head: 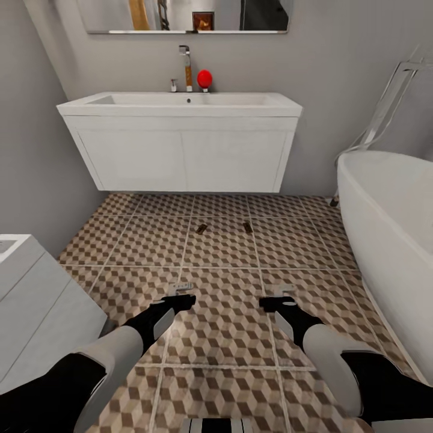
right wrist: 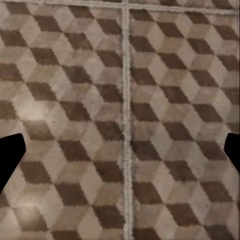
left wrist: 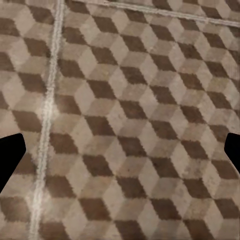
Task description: Take the four mousetraps from the cabinet in the bathroom and place them on the bathroom floor. Make sure all four end up on the same floor surface, and ensure that at least two of them are either under or directly next to the same bathroom sink.
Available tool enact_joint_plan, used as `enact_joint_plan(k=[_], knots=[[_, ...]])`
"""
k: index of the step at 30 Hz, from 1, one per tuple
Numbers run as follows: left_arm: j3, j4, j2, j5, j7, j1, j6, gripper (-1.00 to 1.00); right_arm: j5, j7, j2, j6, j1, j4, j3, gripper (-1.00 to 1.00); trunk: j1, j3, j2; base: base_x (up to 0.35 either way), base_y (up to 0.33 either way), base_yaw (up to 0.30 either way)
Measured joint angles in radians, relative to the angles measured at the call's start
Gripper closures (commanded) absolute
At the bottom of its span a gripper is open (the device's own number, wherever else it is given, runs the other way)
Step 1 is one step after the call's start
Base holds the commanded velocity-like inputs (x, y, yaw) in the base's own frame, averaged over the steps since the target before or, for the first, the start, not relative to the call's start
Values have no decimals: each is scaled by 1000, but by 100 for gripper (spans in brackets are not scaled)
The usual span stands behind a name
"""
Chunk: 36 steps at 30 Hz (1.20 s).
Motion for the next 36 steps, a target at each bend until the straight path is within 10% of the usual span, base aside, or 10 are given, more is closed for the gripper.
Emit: enact_joint_plan(k=[36], knots=[[4,165,6,4,-52,8,-2,-100,4,-55,-1,37,1,121,0,-100,-16,139,8,0,0,0]])
